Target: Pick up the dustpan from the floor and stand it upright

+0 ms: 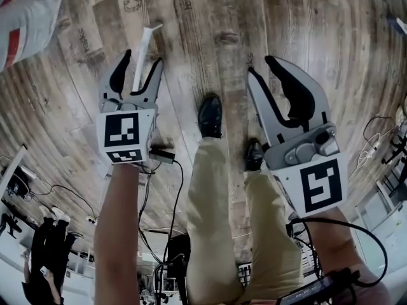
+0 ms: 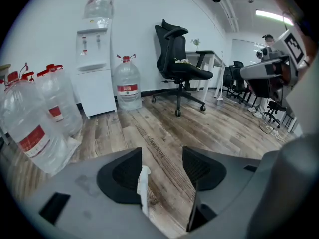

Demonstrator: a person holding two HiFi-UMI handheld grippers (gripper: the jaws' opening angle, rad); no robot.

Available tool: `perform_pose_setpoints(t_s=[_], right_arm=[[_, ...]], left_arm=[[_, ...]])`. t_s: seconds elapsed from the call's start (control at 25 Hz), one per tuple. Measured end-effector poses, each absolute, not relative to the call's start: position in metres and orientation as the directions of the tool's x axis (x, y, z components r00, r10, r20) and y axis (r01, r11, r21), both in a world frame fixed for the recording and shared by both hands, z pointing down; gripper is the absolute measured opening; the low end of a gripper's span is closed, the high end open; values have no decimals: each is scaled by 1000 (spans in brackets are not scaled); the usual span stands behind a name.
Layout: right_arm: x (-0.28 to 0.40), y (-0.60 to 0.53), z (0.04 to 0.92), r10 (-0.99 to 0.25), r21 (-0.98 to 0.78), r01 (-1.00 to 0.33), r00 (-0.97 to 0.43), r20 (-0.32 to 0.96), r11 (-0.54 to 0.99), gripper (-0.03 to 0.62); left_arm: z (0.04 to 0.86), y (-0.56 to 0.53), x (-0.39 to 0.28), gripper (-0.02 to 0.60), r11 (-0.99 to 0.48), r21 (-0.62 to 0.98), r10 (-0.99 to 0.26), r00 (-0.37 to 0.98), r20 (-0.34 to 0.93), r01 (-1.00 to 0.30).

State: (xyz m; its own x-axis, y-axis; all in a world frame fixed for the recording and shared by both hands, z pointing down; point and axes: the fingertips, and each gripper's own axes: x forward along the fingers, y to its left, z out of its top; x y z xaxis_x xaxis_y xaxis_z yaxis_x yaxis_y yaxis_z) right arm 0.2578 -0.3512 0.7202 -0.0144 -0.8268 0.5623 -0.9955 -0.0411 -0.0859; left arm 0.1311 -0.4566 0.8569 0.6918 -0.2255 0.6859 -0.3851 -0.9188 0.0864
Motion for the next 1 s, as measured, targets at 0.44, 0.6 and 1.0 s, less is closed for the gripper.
perform_pose_setpoints(t_s=[0.44, 0.6, 1.0], right_arm=[[276, -339, 755, -808, -95, -992, 10, 590, -82, 103], [280, -332, 764, -796, -92, -991, 19, 605, -94, 103], [289, -335, 774, -781, -77, -992, 27, 623, -96, 101]], left_arm=[[927, -474, 137, 258, -937, 59, -189, 642, 743, -343], [947, -476, 138, 258, -944, 60, -167, 624, 763, -326], [989, -478, 137, 258, -949, 68, -130, 580, 804, -308]])
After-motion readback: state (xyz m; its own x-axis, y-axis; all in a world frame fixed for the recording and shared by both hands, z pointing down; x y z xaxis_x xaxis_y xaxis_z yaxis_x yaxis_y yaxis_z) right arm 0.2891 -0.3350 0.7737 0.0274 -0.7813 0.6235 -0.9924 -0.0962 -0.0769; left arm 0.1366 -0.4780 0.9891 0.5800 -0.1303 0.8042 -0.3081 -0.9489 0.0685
